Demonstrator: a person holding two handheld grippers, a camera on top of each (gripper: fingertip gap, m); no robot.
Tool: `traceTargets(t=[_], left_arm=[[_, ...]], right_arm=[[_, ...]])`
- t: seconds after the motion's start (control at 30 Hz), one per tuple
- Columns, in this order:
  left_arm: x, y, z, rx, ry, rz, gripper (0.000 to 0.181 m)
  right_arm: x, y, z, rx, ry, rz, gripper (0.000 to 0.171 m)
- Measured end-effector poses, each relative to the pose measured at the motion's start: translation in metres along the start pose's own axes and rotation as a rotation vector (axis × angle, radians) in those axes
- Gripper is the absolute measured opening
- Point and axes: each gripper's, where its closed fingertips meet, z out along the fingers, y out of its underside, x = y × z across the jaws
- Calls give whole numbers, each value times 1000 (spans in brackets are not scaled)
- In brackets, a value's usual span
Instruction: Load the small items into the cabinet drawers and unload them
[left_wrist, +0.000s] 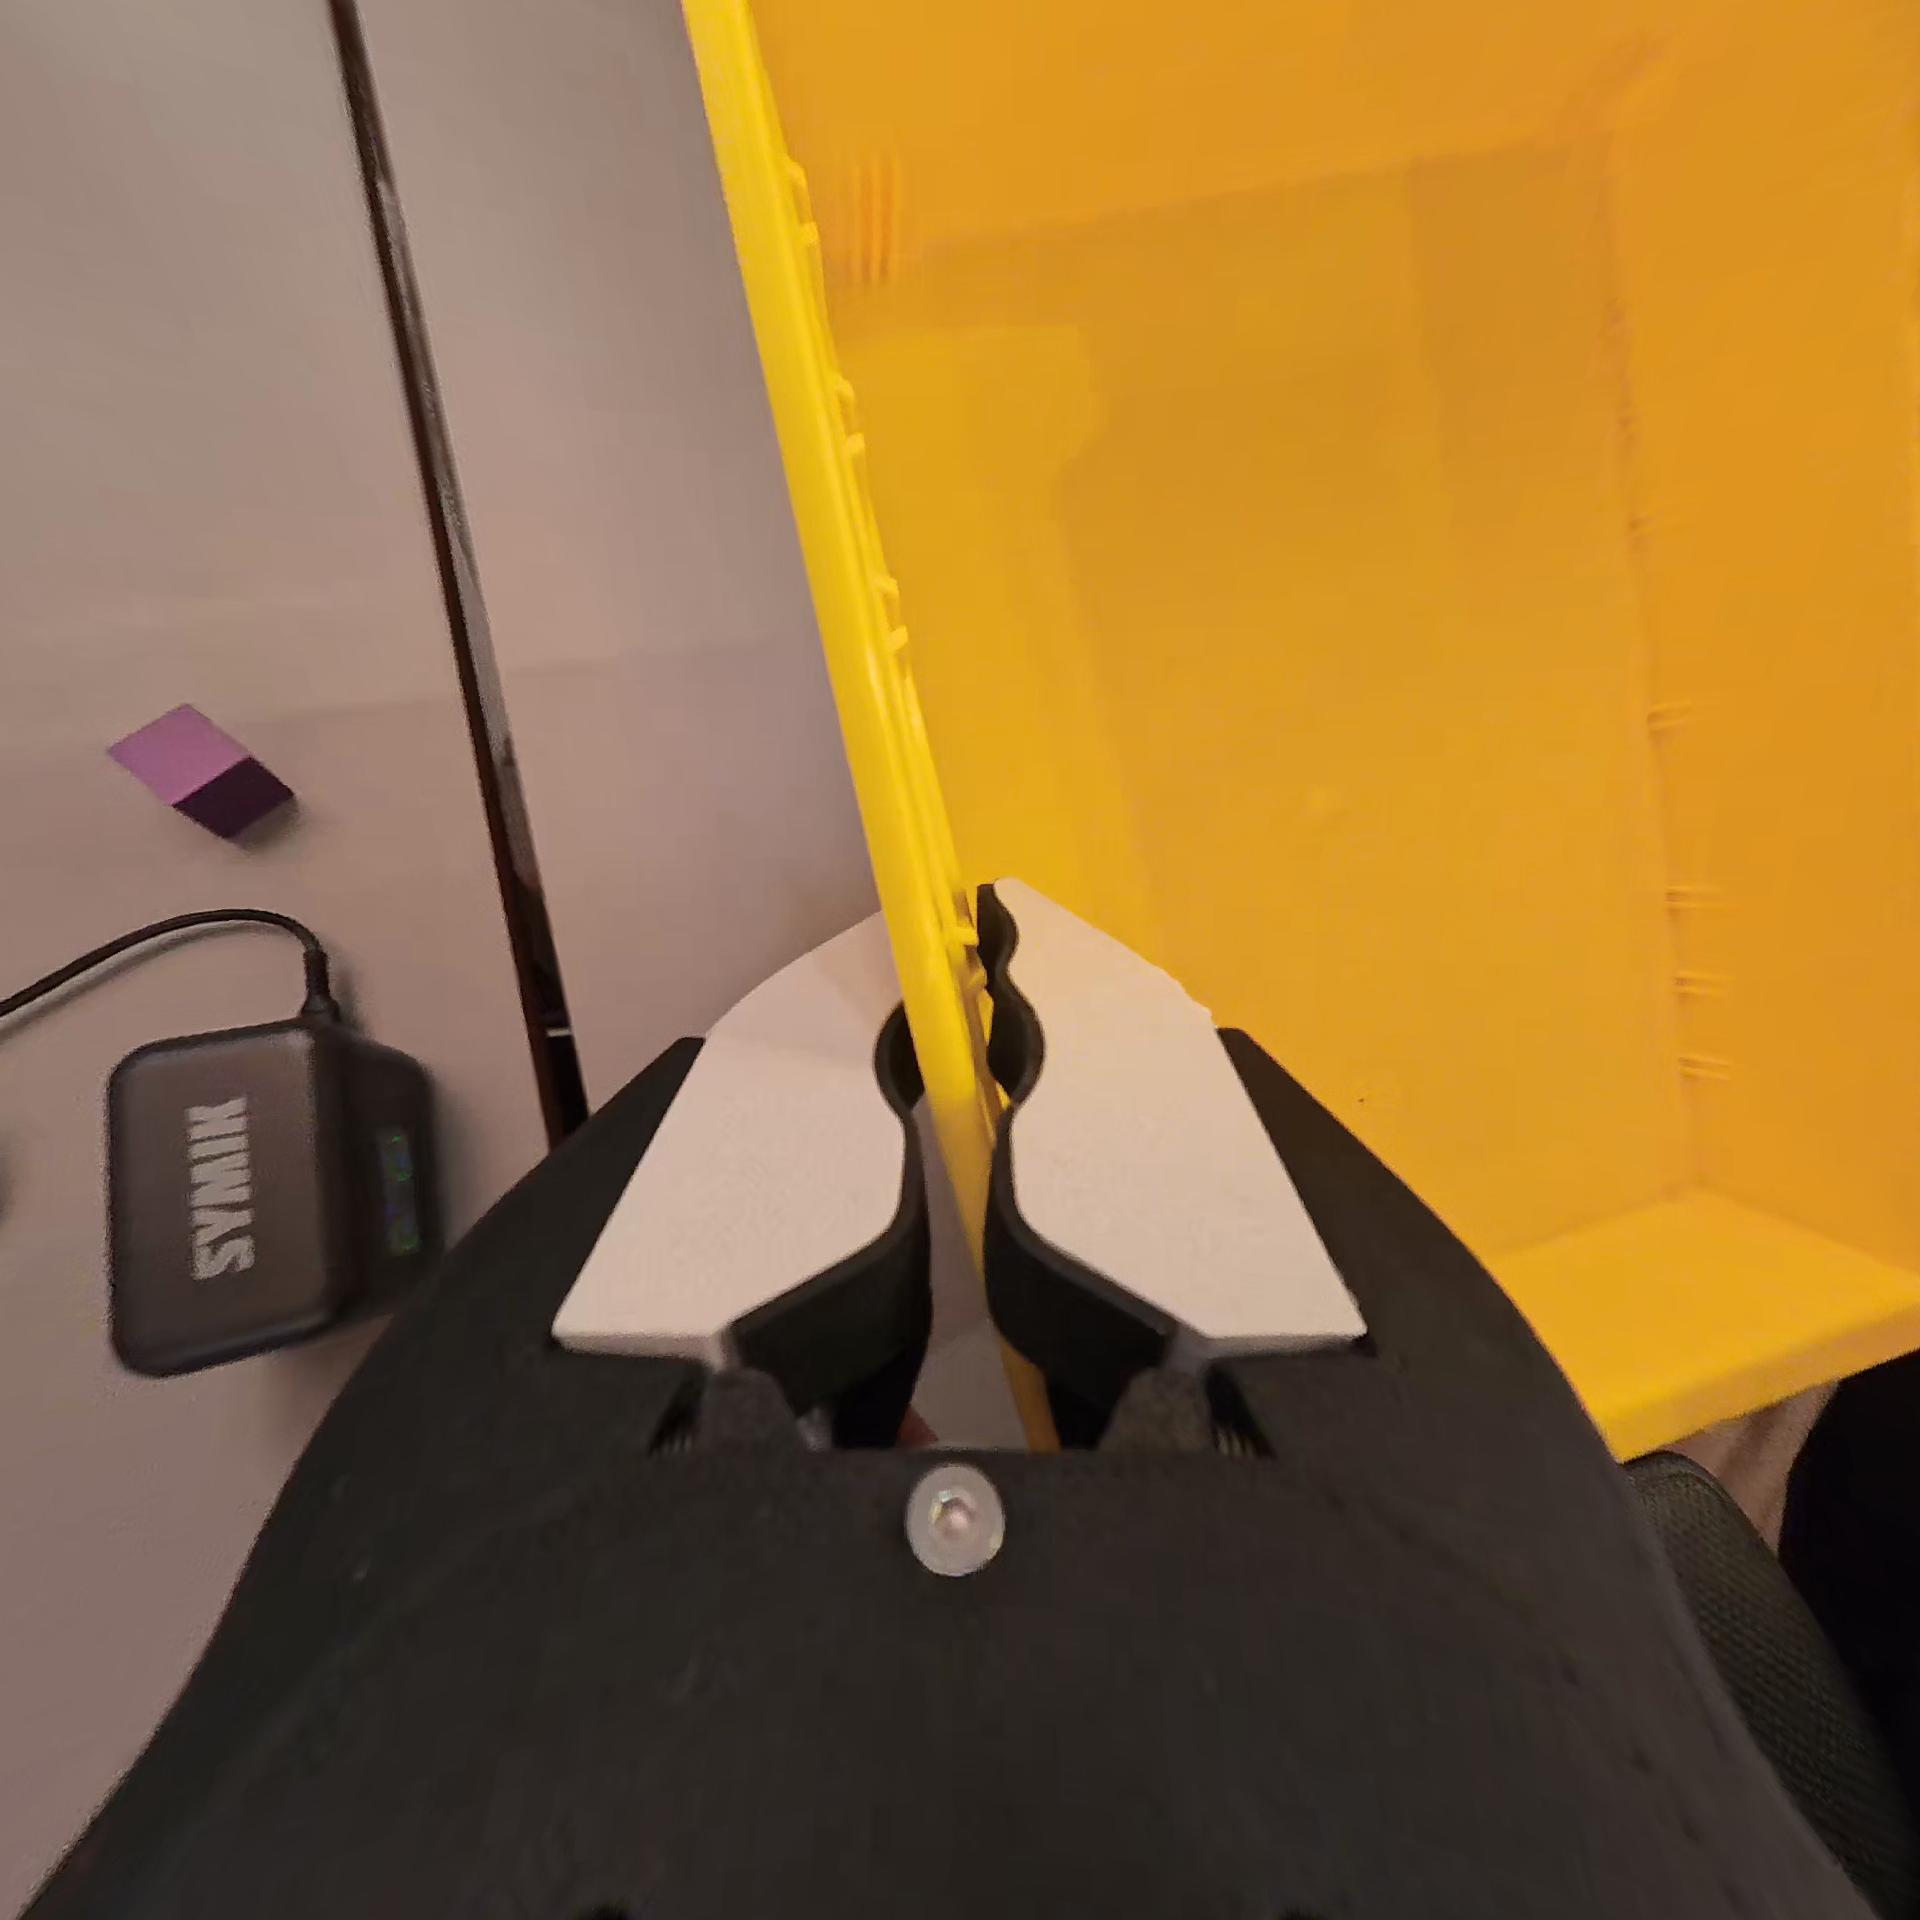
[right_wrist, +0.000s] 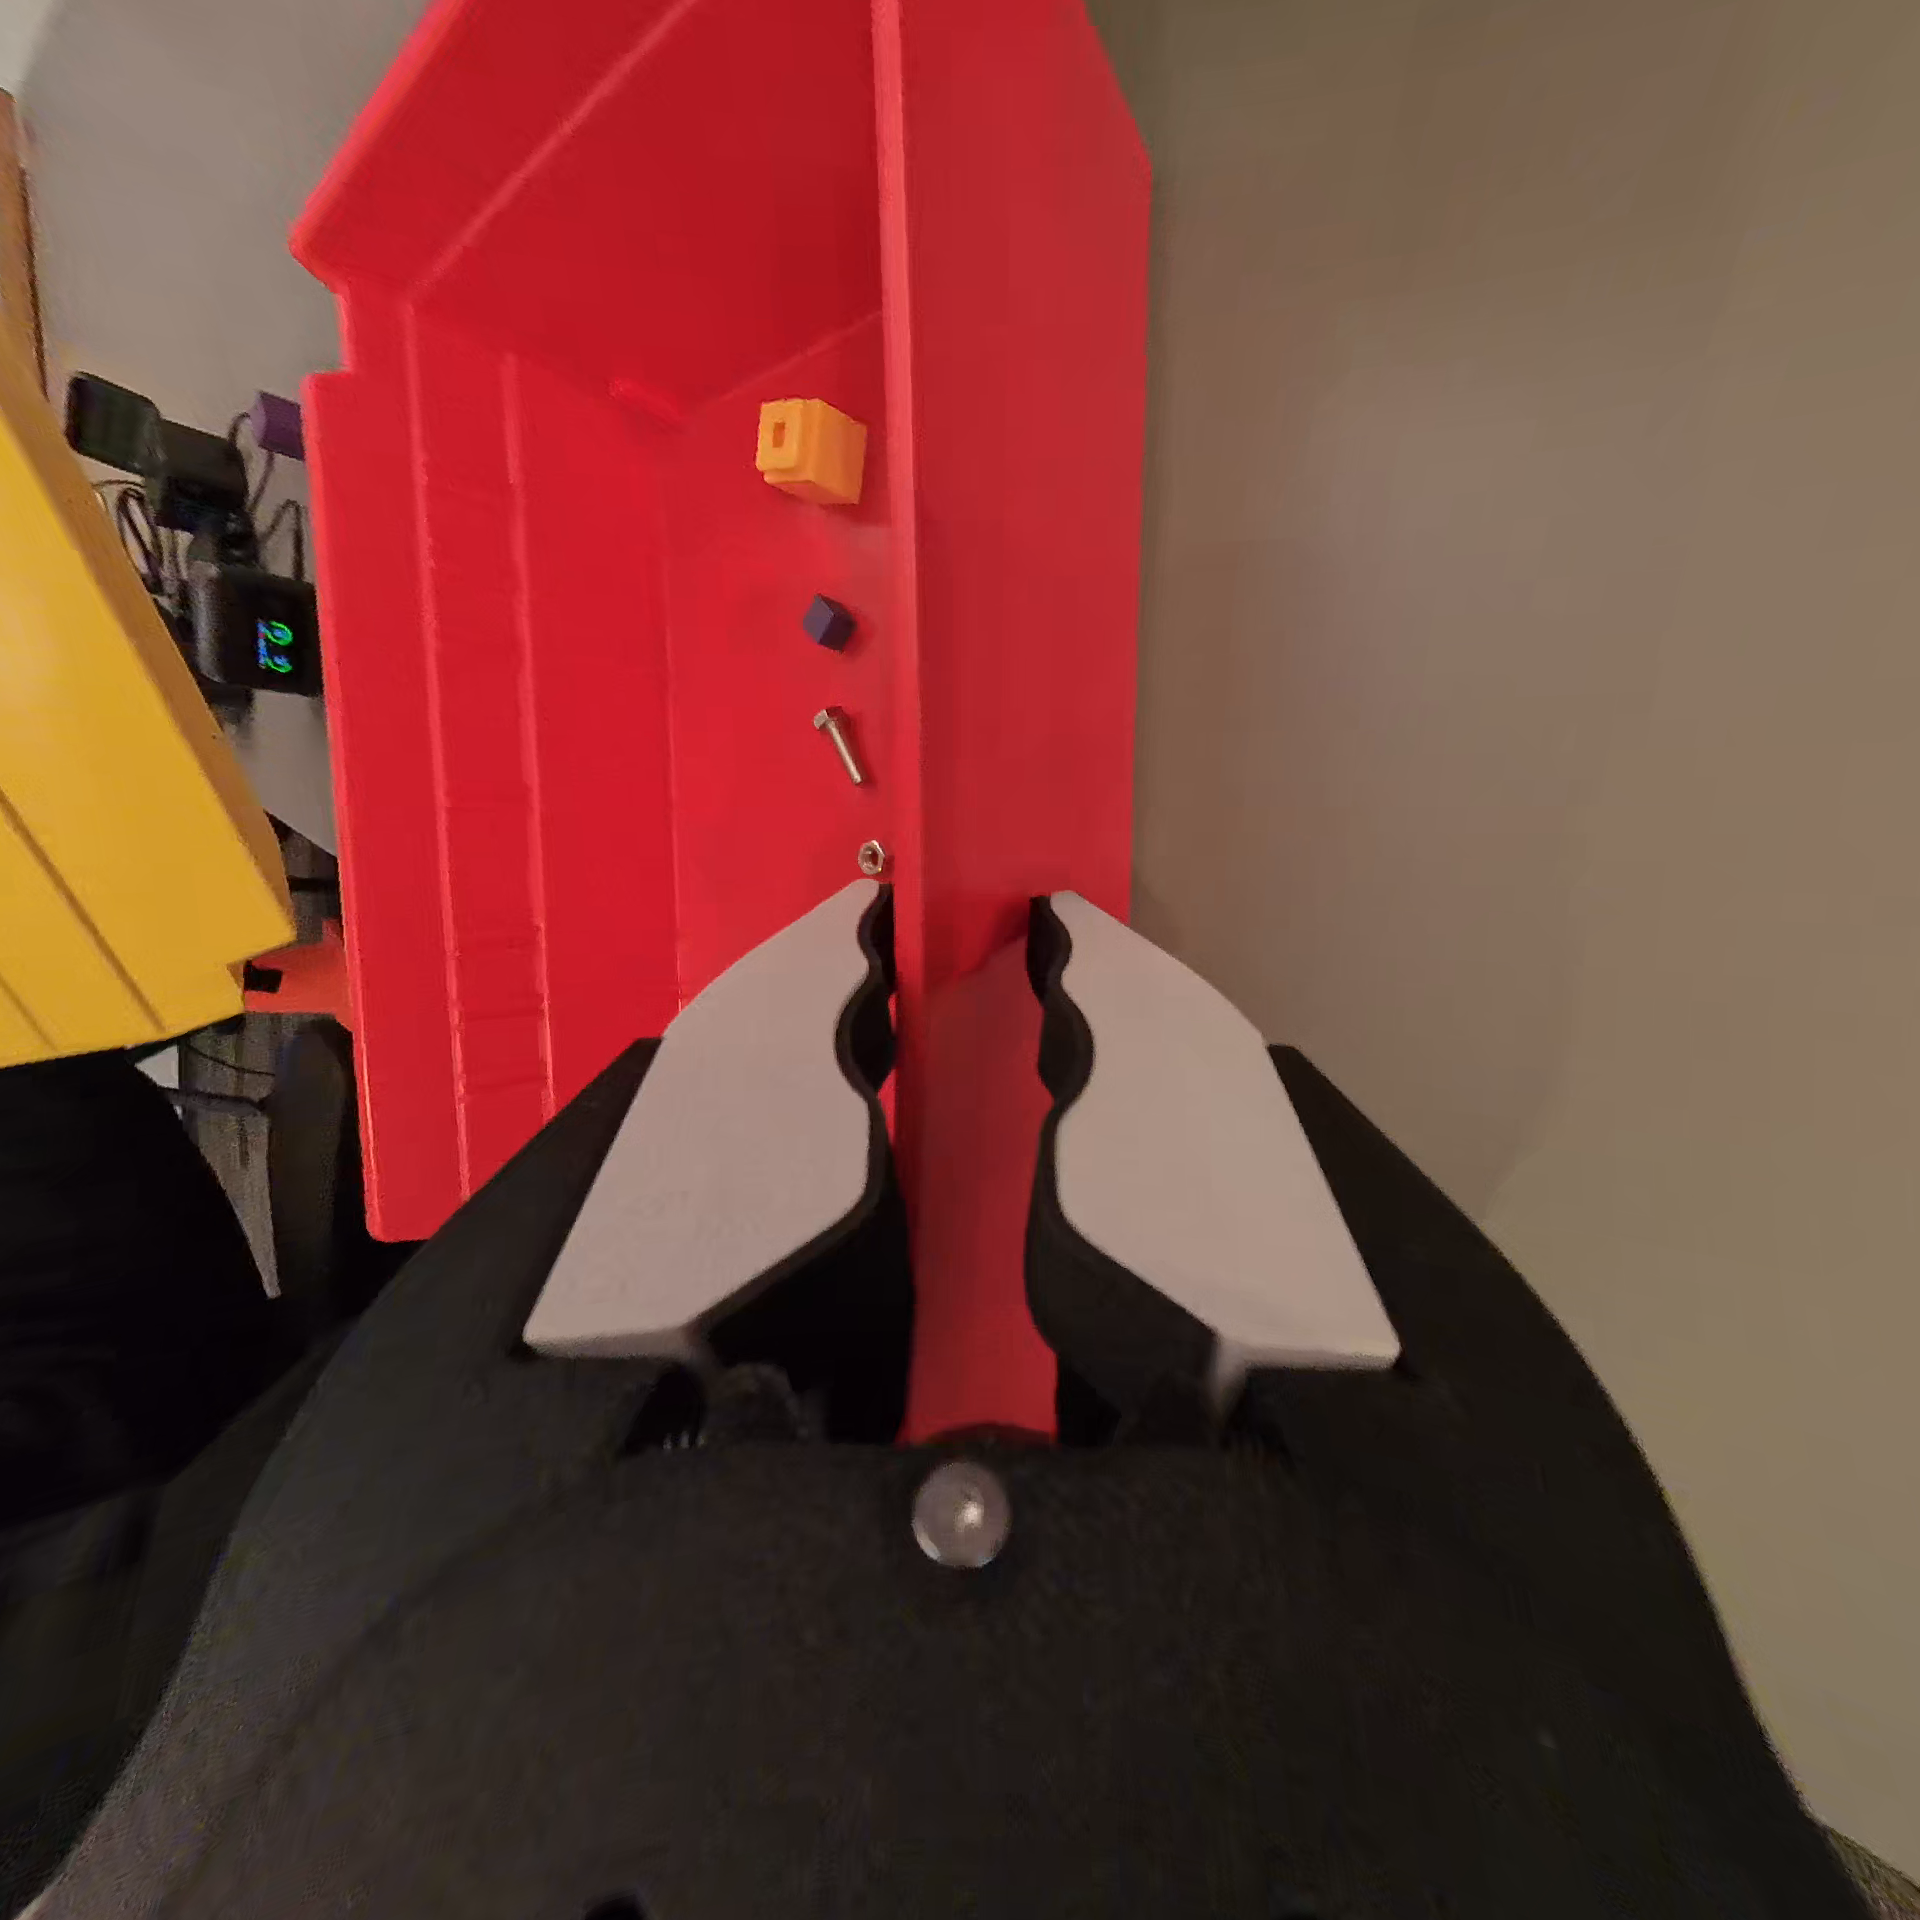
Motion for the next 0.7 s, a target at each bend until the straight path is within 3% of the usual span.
traceTargets(t=[0.03, 0.43, 0.6, 0.7], left_arm=[[-3, -1, -6, 15, -5, -3, 5], [-14, -17, -91, 160, -60, -13, 5], [21, -44, -115, 186, -51, 56, 6], [63, -63, -111, 190, -1, 105, 5]], right_arm=[[-11, 0, 9, 10, -9, 2, 23], [-131, -12, 103, 63, -207, 70, 33], [-183, -9, 130, 47, -402, 78, 58], [-202, -8, 111, 31, -541, 49, 62]])
